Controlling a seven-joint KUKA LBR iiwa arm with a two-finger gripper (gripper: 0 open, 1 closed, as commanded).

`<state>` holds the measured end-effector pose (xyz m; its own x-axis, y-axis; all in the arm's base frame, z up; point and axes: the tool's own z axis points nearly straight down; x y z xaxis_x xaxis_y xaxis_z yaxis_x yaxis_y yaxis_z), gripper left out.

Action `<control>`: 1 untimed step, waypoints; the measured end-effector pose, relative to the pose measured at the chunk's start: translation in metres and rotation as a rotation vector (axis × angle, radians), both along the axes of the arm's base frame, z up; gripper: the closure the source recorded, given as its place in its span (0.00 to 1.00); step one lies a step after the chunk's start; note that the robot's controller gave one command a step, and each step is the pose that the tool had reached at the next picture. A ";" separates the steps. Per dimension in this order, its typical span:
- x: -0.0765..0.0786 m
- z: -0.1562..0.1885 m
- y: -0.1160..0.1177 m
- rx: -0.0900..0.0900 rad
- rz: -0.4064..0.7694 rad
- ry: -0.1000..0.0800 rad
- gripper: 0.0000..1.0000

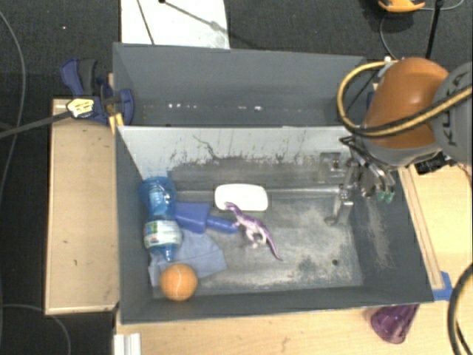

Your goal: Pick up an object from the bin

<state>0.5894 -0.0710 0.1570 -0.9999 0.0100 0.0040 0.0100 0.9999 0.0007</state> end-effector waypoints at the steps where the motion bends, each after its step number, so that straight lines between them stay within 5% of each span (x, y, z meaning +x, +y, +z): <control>1: 0.001 0.005 0.000 -0.001 0.001 -0.007 0.00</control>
Offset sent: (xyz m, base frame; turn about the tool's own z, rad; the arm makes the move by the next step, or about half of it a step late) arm -0.0098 0.0675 -0.0835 -0.1253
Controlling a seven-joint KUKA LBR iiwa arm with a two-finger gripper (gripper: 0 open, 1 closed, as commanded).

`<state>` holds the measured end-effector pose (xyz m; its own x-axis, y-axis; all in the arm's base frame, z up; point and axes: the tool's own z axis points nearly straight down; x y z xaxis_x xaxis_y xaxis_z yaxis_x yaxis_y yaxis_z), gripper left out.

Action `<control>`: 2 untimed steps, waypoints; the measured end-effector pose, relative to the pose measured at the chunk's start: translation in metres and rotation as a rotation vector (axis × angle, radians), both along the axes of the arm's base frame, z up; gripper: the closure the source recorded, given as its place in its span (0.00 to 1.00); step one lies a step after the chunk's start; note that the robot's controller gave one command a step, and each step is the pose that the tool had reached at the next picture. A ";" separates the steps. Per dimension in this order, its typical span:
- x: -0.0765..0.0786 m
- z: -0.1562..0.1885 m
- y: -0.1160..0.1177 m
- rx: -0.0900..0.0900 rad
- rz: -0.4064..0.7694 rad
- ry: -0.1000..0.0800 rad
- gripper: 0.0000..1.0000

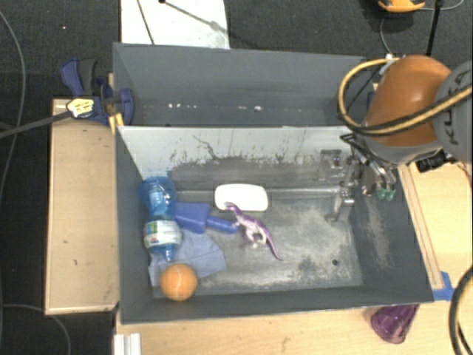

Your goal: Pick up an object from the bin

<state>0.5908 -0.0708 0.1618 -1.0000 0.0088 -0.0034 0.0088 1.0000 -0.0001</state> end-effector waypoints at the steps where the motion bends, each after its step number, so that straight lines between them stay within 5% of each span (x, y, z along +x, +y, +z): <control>1: -0.004 -0.042 0.032 -0.001 0.063 -0.004 0.00; 2: -0.035 -0.062 0.061 0.002 0.010 0.011 0.00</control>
Offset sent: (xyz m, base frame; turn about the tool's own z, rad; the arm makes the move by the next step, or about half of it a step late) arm -0.0596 0.0838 -0.0358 0.1208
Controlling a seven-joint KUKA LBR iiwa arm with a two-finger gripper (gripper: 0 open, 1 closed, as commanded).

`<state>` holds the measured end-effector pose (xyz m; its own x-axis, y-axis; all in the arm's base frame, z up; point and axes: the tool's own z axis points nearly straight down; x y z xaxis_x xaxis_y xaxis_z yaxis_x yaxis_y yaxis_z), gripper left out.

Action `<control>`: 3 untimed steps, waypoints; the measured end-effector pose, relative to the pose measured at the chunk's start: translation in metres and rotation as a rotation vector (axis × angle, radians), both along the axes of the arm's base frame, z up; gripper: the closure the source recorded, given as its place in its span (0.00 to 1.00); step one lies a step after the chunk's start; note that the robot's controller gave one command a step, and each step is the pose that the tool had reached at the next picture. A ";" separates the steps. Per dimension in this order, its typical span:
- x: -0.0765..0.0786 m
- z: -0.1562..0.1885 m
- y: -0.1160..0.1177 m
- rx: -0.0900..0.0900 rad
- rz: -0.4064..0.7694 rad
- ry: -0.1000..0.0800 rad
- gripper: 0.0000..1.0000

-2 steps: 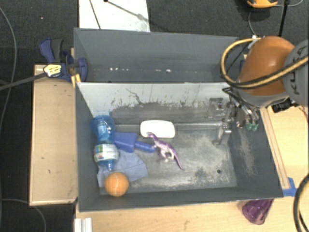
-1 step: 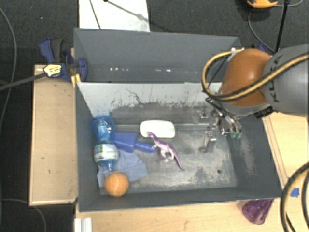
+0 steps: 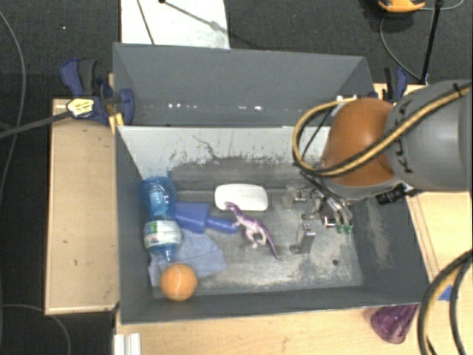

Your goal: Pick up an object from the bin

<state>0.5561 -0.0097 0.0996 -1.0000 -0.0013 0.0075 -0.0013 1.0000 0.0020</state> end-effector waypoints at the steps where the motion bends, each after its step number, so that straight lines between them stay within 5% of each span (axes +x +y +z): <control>1: 0.001 -0.002 0.006 -0.001 -0.120 -0.014 0.00; 2: 0.005 -0.006 0.045 -0.001 0.048 -0.009 0.00; 3: 0.017 -0.012 0.082 0.001 0.048 -0.012 0.00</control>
Offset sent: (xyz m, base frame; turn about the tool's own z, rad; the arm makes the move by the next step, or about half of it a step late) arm 0.0082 0.0797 -0.0069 -0.0475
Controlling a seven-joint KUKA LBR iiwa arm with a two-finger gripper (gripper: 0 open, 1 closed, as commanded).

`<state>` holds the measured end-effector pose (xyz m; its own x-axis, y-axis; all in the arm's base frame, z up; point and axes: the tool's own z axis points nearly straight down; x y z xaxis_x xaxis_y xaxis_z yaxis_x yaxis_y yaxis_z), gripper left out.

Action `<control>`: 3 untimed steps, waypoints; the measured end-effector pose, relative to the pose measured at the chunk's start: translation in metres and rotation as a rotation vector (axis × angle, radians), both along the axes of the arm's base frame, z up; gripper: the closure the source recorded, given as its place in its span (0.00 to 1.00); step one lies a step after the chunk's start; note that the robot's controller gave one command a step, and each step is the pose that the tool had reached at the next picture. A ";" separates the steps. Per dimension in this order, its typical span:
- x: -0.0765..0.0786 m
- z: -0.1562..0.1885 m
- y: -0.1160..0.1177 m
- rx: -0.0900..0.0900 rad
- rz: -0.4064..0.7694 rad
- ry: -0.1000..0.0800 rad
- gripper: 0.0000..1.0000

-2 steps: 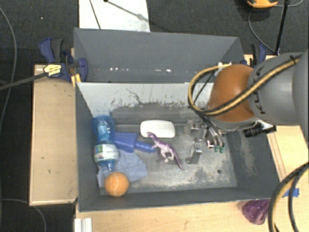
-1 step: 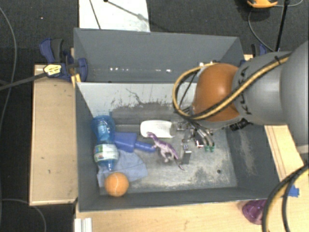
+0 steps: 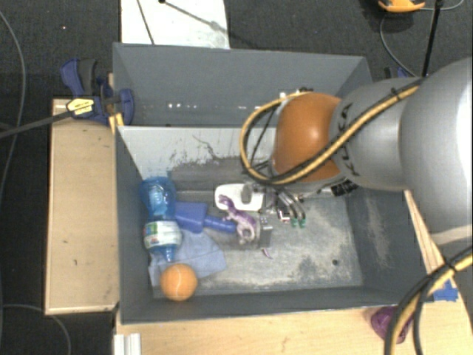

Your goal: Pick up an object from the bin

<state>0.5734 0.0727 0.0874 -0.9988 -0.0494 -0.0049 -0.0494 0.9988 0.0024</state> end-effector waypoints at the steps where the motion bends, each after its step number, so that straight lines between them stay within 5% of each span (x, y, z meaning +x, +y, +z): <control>1: 0.001 -0.007 0.021 -0.001 0.147 0.001 0.00; 2: 0.001 -0.014 0.018 0.001 -0.060 0.001 1.00; 3: 0.001 -0.014 0.018 0.001 -0.059 0.001 1.00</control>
Offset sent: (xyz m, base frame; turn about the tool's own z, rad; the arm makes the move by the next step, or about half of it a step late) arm -0.0005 0.0173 -0.0174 0.0623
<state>0.5743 0.0907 0.0737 -0.9999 0.0101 -0.0041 0.0100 0.9999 0.0039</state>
